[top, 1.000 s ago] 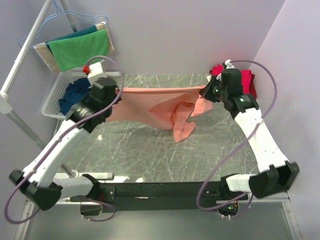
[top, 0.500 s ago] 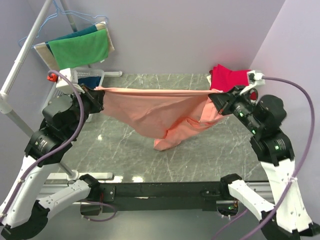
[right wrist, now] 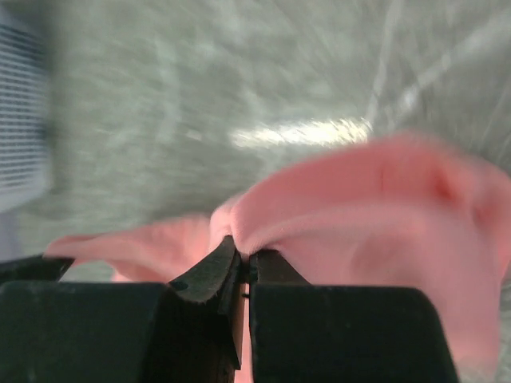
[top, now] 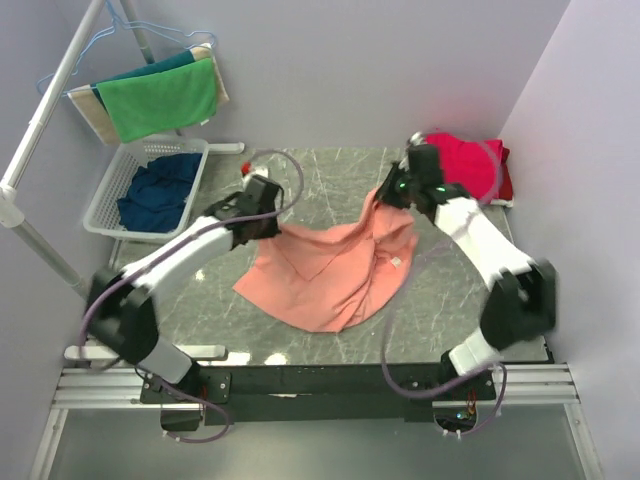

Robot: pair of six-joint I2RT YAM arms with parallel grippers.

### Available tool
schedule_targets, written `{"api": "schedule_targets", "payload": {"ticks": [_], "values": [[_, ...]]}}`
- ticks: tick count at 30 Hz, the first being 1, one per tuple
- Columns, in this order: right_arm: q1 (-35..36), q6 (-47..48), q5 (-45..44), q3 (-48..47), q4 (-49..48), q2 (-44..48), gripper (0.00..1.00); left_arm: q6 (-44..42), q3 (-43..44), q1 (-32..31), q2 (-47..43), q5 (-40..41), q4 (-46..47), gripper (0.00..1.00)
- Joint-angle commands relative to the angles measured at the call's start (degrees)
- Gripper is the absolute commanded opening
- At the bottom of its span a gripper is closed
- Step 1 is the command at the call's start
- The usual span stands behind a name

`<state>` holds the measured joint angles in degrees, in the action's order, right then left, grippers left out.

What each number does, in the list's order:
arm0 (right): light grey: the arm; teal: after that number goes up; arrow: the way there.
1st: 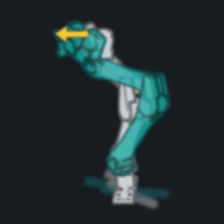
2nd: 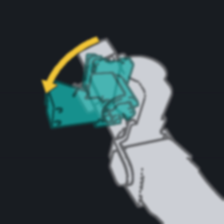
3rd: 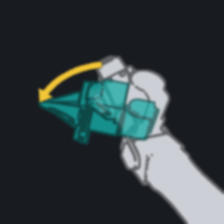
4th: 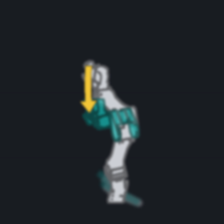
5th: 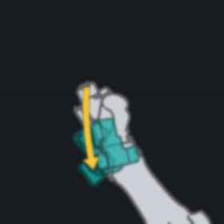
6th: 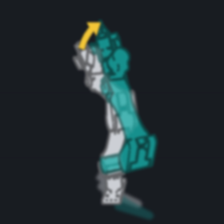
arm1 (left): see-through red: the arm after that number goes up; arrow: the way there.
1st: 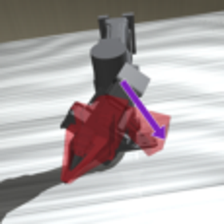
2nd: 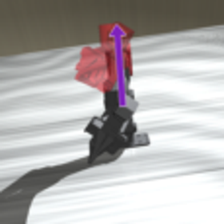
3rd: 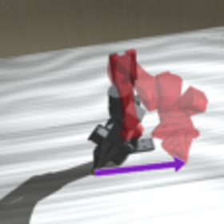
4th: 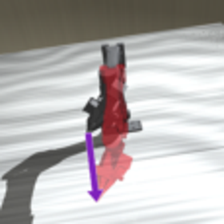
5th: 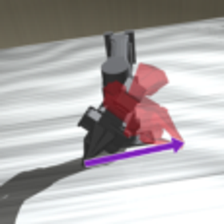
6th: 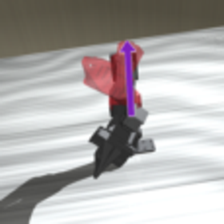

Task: Fold and stack the t-shirts
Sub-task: Flatten the tshirt out

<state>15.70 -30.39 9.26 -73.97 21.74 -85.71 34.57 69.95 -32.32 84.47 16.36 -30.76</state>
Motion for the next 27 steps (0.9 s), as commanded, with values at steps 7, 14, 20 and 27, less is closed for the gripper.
{"api": "schedule_targets", "payload": {"ticks": [7, 14, 20, 27], "values": [[-0.4, -3.6, -1.7, -6.8, -1.8, -16.1, 0.00, 11.1, 9.1, 2.9, 15.9, 14.4, -5.7, 0.01], [-0.6, -3.4, -2.7, -10.0, -0.1, -21.8, 0.00, 12.4, 11.5, 7.0, 19.5, 18.2, -5.4, 0.01], [-1.1, -2.9, -2.6, -13.6, 1.5, -26.1, 0.00, 7.5, 17.1, 8.9, 25.5, 15.5, -3.9, 0.43], [-1.6, -2.9, -1.8, -16.6, 2.3, -28.9, 0.00, 6.5, 17.2, 9.0, 20.7, 13.5, -2.5, 0.83]]}}
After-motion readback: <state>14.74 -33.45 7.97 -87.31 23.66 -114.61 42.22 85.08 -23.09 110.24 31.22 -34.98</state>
